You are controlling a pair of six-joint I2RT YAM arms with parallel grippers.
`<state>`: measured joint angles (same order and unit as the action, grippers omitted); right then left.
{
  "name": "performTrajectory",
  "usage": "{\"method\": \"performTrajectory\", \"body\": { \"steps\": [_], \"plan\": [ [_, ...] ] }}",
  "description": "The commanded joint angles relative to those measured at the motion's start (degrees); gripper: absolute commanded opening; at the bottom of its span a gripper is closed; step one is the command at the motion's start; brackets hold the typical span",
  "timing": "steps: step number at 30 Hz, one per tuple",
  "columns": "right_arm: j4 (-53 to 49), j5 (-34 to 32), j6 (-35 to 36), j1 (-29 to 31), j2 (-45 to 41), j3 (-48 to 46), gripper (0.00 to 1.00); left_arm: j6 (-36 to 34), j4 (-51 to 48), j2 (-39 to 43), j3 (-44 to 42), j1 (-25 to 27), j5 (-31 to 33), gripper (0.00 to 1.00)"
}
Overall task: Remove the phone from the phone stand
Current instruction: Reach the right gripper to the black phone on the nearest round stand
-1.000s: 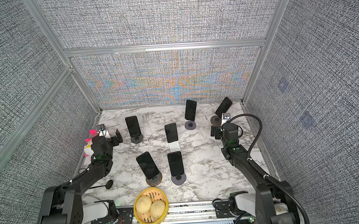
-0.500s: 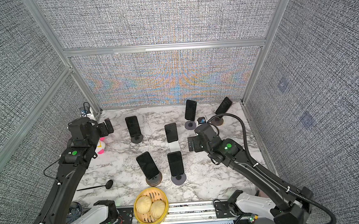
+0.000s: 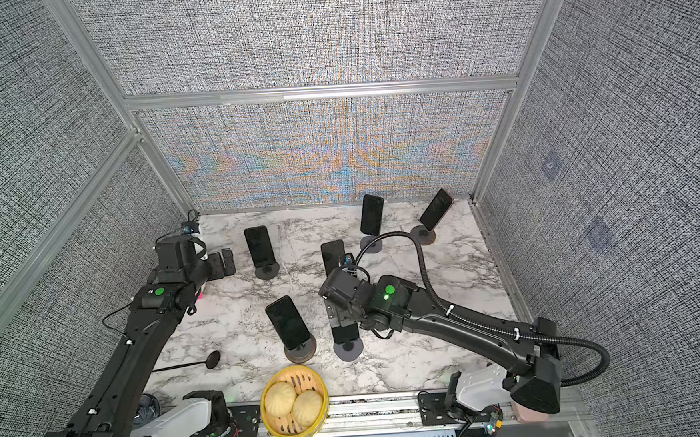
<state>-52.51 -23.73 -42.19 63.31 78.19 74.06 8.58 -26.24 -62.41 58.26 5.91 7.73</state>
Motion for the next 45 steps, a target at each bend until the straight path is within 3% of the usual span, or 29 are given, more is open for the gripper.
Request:
{"method": "performTrajectory", "body": {
  "steps": [1, 7, 12, 21, 38, 45],
  "plan": [
    [6.85, -2.57, -3.68, 0.97, -0.83, -3.13, 0.99, -0.71, 1.81, 0.56, 0.06, -0.05, -0.69, 0.99],
    [13.19, -6.87, -3.25, 3.6, -2.08, -6.97, 0.99, -1.03, 1.98, 1.25, -0.22, -0.06, -0.79, 0.99],
    [16.75, -5.84, -3.1, 4.23, -0.75, -8.49, 0.99, -1.07, 2.15, 1.65, -0.47, -0.11, -0.62, 0.99],
    [16.5, -9.13, -5.44, 4.48, 1.54, -8.51, 0.98, -1.42, 2.77, 3.7, -1.04, -0.11, -0.22, 0.99],
    [14.25, -11.87, -6.56, 4.48, 5.99, -6.22, 0.85, -1.5, 3.12, 5.28, -1.23, -0.21, -0.97, 0.99],
    [13.55, -11.96, -7.02, 4.48, 6.11, -5.68, 0.74, -1.47, 3.26, 5.84, -1.39, -0.24, -1.2, 0.99]
  ]
}}
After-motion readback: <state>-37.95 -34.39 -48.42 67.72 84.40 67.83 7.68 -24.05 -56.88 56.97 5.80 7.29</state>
